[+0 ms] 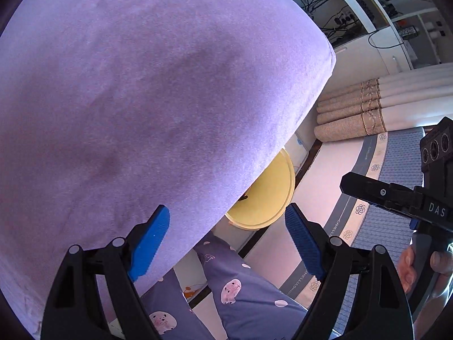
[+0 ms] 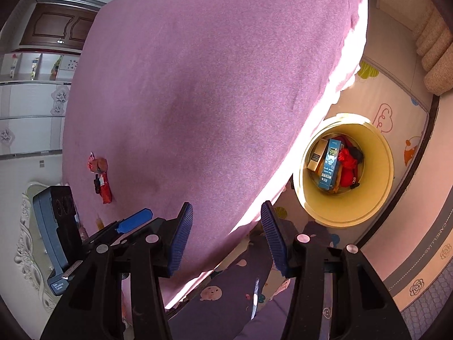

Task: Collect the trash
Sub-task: 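Move both tools back over the bed toward the brown socks, then grasp the dark brown sock with the left tool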

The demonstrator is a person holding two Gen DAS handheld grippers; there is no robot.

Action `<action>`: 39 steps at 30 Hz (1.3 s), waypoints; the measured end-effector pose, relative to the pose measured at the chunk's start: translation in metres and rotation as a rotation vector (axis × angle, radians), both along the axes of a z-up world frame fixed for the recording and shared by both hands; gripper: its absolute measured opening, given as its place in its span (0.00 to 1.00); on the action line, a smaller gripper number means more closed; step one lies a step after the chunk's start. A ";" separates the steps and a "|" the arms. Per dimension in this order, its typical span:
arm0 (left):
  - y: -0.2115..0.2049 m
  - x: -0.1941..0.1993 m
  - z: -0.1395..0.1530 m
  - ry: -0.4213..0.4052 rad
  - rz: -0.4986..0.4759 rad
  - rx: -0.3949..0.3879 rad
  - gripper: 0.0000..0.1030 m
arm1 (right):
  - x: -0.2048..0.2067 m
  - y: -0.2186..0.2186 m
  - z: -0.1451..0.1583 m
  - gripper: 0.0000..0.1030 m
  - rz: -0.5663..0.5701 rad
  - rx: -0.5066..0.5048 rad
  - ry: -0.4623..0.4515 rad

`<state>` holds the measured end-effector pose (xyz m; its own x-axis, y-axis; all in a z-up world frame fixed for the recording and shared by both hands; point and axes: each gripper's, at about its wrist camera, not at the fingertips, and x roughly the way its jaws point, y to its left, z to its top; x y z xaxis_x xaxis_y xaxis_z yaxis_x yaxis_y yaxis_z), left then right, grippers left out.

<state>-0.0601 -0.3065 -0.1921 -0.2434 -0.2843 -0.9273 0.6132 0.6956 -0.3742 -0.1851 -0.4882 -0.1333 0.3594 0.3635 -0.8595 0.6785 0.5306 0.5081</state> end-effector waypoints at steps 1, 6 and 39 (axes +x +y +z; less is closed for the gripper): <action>0.009 0.006 0.001 -0.004 0.014 -0.001 0.81 | 0.010 0.009 0.000 0.48 0.018 0.000 -0.001; 0.059 0.039 0.005 -0.010 0.086 -0.002 0.81 | 0.065 0.060 0.002 0.48 0.110 0.004 -0.009; 0.319 0.243 -0.002 -0.013 0.727 0.023 0.82 | 0.346 0.278 -0.007 0.48 0.619 0.034 -0.029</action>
<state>0.1830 0.0124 -0.1942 0.0112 -0.3501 -0.9367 -0.0031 0.9367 -0.3501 0.1607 -0.2100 -0.1406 0.0964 0.5391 -0.8367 0.2353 0.8044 0.5455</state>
